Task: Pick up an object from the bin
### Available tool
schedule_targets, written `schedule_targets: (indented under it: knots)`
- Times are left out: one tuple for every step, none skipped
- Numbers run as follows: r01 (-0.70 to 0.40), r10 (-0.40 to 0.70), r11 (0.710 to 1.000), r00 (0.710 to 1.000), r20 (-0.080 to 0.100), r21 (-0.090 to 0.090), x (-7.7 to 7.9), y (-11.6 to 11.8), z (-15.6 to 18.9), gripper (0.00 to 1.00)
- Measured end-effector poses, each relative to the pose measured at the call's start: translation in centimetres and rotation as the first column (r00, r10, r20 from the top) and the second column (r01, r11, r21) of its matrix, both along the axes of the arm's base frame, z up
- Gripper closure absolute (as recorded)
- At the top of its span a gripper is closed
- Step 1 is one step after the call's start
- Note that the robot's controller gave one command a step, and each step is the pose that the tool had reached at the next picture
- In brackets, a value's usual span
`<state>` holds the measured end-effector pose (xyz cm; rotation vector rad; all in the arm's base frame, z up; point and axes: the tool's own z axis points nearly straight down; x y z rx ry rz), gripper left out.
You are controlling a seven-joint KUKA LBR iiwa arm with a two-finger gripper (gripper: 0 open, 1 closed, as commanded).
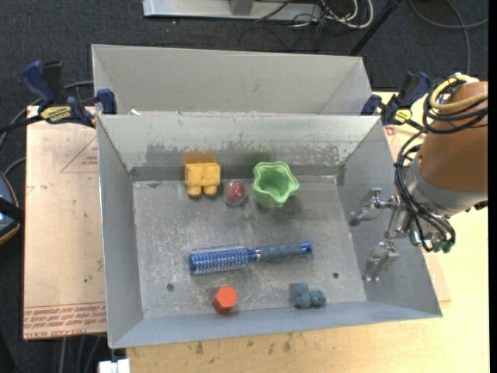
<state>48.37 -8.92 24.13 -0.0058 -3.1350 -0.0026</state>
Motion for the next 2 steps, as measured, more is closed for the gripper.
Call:
schedule_targets:
  knots:
    - [-0.132, 0.132, 0.991, 0.991, 0.001, 0.003, 1.8, 7.9, -12.5, 0.0]
    - [0.063, -0.063, 0.998, 0.998, 0.01, 0.0, 4.7, 11.4, -16.2, 0.0]
